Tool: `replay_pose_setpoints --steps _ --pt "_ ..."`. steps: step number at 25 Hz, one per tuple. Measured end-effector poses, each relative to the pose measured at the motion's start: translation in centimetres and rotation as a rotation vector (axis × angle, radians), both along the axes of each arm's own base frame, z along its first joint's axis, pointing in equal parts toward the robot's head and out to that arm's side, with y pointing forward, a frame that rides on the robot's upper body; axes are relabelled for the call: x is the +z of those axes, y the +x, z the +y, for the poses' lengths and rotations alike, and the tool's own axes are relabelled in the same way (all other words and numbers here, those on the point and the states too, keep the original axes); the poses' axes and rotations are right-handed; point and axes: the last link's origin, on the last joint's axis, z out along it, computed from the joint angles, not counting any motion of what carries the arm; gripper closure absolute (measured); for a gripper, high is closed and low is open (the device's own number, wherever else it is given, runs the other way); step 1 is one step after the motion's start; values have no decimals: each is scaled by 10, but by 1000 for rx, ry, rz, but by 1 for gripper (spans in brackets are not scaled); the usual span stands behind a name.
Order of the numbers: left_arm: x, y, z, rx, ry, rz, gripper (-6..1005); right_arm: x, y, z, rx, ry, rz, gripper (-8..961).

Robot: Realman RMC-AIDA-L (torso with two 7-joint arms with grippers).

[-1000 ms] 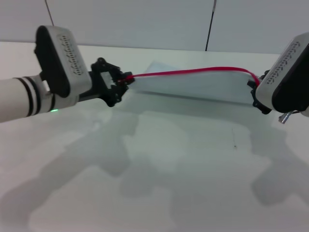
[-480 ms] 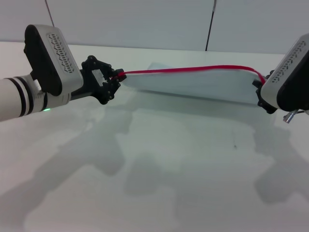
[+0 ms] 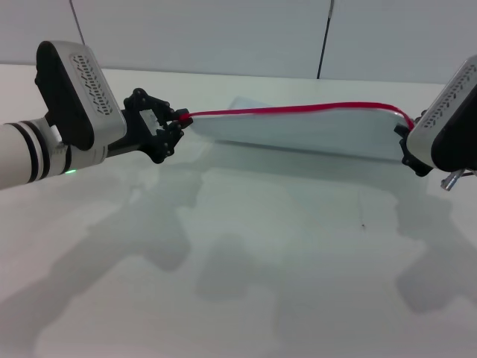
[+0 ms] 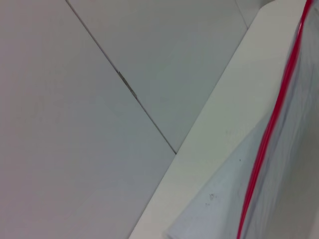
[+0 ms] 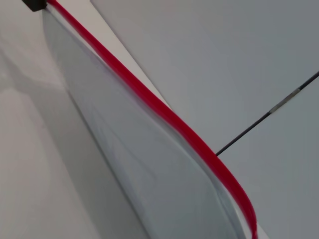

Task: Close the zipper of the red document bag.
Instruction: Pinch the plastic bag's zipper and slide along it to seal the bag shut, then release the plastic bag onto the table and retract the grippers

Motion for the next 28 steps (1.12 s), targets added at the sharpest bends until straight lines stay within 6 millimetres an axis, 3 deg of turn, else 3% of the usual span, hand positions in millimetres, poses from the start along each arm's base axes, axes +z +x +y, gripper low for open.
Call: replay_pose_setpoints --steps 13,17,28 --pt "8 -3 3 21 34 -26 889 5 8 3 -24 26 -12 834" --pt "12 -4 4 35 49 -43 763 11 12 5 -39 49 1 756" --pt "35 0 -2 82 147 -280 700 28 18 4 -45 206 174 522"
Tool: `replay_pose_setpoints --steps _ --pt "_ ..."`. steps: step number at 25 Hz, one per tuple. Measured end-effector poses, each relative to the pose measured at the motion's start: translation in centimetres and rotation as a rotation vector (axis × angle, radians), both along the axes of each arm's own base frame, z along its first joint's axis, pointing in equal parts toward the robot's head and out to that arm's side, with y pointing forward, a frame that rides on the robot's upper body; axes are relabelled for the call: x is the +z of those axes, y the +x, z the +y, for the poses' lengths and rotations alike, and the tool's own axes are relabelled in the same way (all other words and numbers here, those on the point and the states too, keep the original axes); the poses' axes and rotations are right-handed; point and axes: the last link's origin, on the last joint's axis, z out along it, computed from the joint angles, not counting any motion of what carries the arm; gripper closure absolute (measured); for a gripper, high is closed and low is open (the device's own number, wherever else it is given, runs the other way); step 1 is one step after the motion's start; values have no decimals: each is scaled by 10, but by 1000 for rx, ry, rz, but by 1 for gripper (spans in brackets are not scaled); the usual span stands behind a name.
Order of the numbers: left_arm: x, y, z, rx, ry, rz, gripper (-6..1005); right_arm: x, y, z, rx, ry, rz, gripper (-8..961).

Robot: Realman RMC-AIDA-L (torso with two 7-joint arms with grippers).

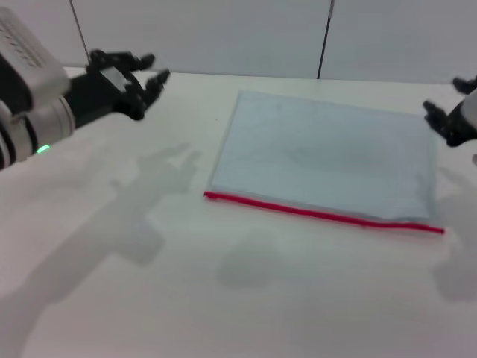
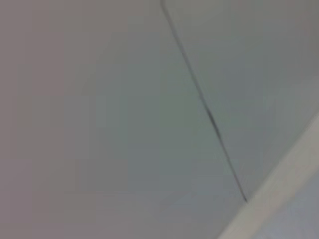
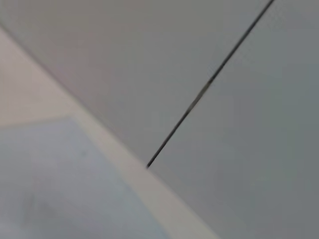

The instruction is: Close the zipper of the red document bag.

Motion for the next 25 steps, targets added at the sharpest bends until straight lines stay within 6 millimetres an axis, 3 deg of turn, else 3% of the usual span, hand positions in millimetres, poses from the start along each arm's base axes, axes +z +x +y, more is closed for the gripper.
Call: replay_pose_setpoints --steps 2,7,16,25 --pt "8 2 -2 9 34 -81 700 5 -1 -2 17 56 63 473" --pt "18 6 -7 3 102 -212 699 5 -4 -7 82 175 276 475" --pt "21 17 -24 -56 233 -437 699 -11 25 -8 51 338 602 478" --pt "13 8 -37 -63 371 -376 700 -16 34 -5 56 378 618 478"
